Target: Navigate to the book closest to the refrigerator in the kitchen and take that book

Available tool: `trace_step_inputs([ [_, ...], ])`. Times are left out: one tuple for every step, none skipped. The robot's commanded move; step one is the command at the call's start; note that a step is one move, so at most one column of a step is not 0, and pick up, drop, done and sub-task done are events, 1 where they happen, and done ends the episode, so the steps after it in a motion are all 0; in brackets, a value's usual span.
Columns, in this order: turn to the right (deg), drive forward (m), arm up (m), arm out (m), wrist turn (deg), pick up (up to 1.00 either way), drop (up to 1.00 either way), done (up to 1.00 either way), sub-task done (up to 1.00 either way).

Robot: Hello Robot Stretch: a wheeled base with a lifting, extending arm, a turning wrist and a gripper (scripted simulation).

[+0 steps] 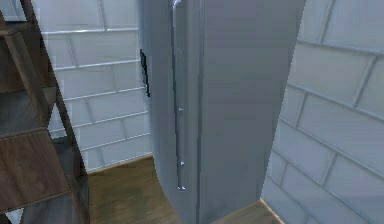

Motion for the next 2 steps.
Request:
trace_step_inputs([
  [0.0, 0.00, 0.00, 0.00, 42.0, 0.00, 0.00, 0.00, 0.00],
  [0.0, 0.00, -0.14, 0.00, 0.0, 0.00, 0.00, 0.00, 0.00],
])
